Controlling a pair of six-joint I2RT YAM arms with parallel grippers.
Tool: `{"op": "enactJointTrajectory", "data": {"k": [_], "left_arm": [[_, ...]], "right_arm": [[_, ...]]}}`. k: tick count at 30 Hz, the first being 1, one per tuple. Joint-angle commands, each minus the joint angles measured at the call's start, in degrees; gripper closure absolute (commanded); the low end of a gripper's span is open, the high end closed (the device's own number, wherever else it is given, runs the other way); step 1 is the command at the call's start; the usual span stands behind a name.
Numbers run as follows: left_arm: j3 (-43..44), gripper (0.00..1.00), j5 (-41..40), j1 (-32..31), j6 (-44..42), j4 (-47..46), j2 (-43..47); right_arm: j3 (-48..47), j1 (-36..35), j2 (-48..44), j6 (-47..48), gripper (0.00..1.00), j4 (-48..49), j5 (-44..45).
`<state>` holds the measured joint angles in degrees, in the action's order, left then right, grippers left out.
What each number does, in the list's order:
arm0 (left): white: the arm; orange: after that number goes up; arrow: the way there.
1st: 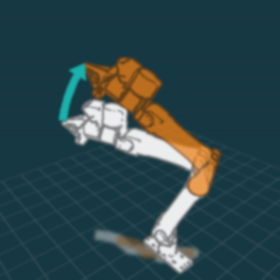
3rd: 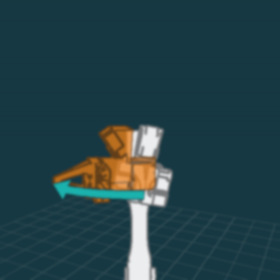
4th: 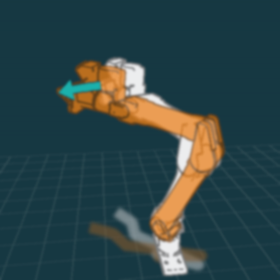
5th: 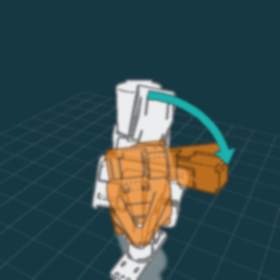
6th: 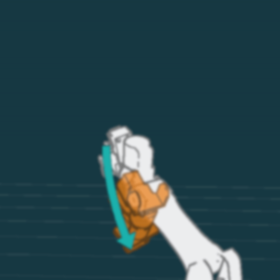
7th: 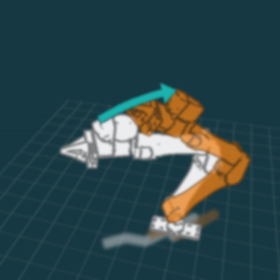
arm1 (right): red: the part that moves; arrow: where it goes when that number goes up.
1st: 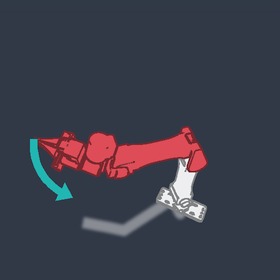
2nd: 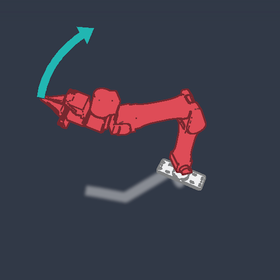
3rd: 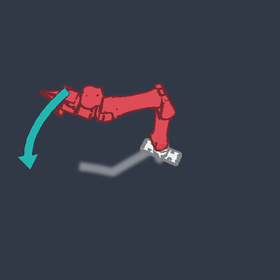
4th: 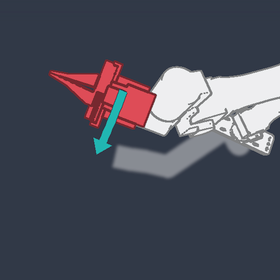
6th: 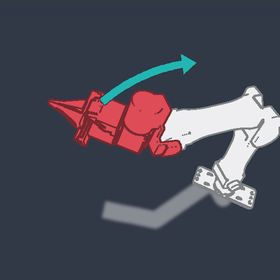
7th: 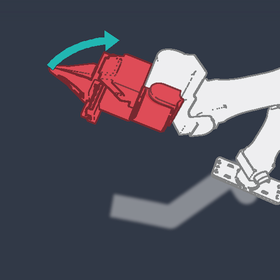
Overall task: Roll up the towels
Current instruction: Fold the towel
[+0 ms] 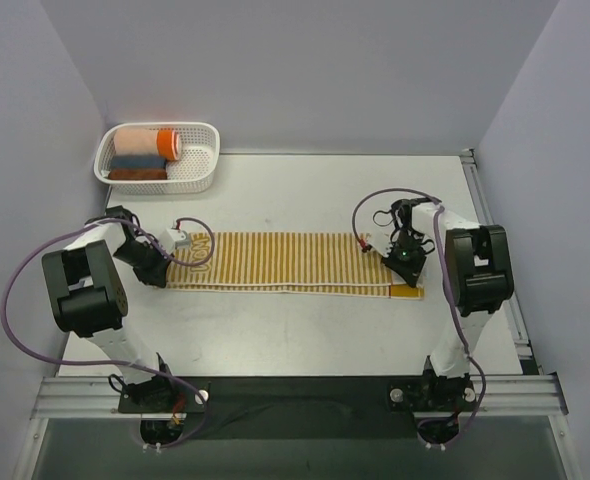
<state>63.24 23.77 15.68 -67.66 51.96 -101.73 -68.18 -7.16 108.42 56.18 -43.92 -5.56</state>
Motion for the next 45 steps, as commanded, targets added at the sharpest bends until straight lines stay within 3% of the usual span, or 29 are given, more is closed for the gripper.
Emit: {"op": "enactJointTrajectory", "data": {"k": [1, 8, 13, 19, 24, 33, 45], "left_arm": [[-0.31, 1.00, -0.30, -0.56, 0.95, -2.48, -2.24], [0.48, 1.00, -1.80, -0.65, 5.78, -3.36, -3.56], [0.21, 1.00, -1.09, -0.65, 7.54, -3.36, -3.47], [-1.89, 1.00, -0.92, -0.56, 7.72, -4.15, -2.42], [-2.07, 1.00, -1.27, -0.48, 8.42, -4.50, -2.77], [-1.72, 1.00, -1.88, -0.48, 8.86, -4.77, -3.47], [-1.10, 1.00, -4.70, 1.19, 6.49, -4.77, -4.00]], "right_arm": [[-3.87, 0.21, 3.97, -2.04, 1.00, -1.26, 1.51], [-16.35, 2.50, 8.39, -2.05, 1.00, -2.39, 3.01], [-19.00, 1.97, 0.85, -0.99, 1.00, -8.36, 0.91], [-13.57, 0.83, -5.76, -1.25, 1.00, -13.29, -2.09], [-5.57, 0.57, -0.77, -2.13, 1.00, -9.09, -1.21], [-3.45, 0.13, 5.57, -4.68, 1.00, -4.51, 0.46], [-3.89, 2.32, 4.70, -0.91, 1.00, -3.28, 4.50]]}}
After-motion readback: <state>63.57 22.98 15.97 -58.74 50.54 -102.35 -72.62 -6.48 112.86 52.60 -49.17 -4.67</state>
